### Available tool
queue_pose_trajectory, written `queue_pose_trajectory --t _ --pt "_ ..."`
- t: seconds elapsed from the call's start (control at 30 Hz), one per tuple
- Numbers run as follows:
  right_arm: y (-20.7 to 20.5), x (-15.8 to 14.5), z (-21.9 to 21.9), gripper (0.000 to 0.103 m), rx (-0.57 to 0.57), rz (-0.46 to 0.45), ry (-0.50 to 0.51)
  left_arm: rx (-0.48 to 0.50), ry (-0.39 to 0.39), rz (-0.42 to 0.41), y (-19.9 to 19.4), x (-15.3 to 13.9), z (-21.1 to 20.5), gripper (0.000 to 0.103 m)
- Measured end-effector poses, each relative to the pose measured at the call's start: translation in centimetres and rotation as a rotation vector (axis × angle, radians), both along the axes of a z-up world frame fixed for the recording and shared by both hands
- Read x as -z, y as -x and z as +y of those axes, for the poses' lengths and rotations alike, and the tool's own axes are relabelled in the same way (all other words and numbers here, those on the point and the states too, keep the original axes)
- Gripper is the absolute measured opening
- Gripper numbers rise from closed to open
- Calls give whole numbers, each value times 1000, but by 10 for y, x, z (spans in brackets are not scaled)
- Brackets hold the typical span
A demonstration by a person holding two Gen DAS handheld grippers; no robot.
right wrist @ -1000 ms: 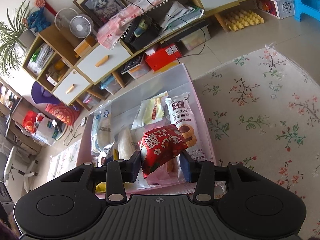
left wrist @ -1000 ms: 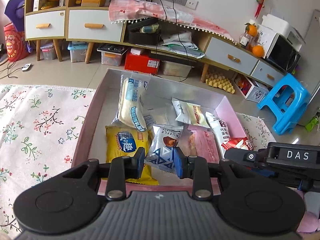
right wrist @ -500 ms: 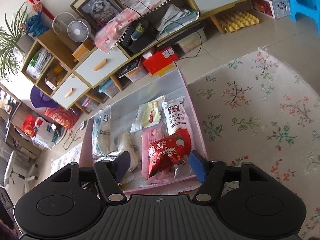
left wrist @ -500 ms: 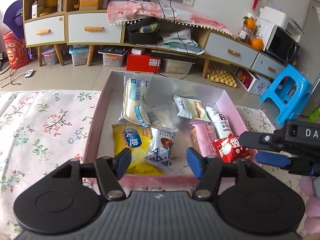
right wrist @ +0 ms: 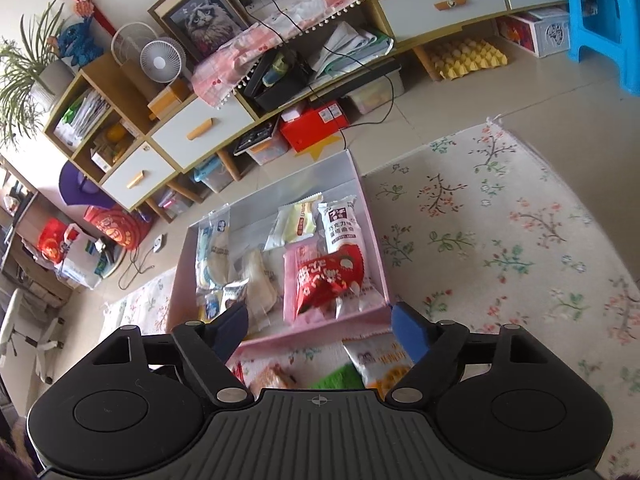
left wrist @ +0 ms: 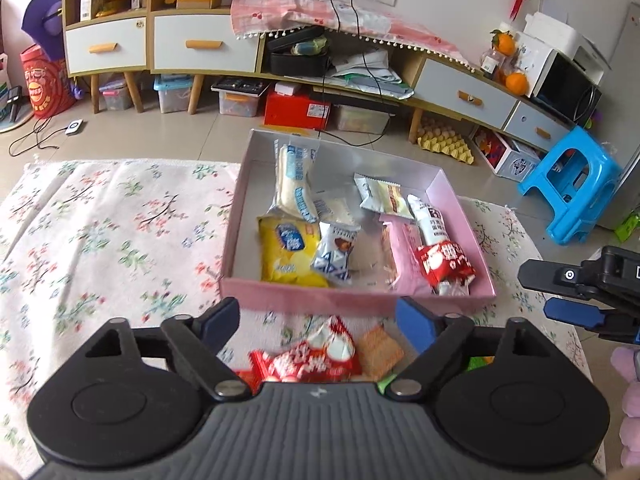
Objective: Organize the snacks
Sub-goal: 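Withdraw both tools from the box toward the green biscuit pack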
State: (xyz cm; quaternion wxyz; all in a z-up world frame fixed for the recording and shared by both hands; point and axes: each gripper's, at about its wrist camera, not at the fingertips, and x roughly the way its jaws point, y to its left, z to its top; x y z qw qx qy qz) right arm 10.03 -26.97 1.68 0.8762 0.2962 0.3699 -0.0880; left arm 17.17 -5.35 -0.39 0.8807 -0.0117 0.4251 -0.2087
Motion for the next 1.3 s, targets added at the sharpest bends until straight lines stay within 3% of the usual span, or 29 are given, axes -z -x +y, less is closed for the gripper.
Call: queue_pose_trajectory --t 0.27,0.73,1.0,1.3 --pt "30 -7 15 83 -33 32 30 1 -37 8 33 -11 20 97" --pt "57 19 34 84 -53 98 25 61 -104 14 74 11 38 101" --pt "50 34 52 84 -58 171 9 156 -187 -1 85 30 30 101" --pt "25 44 63 84 -14 169 -45 240 -202 20 86 50 19 100"
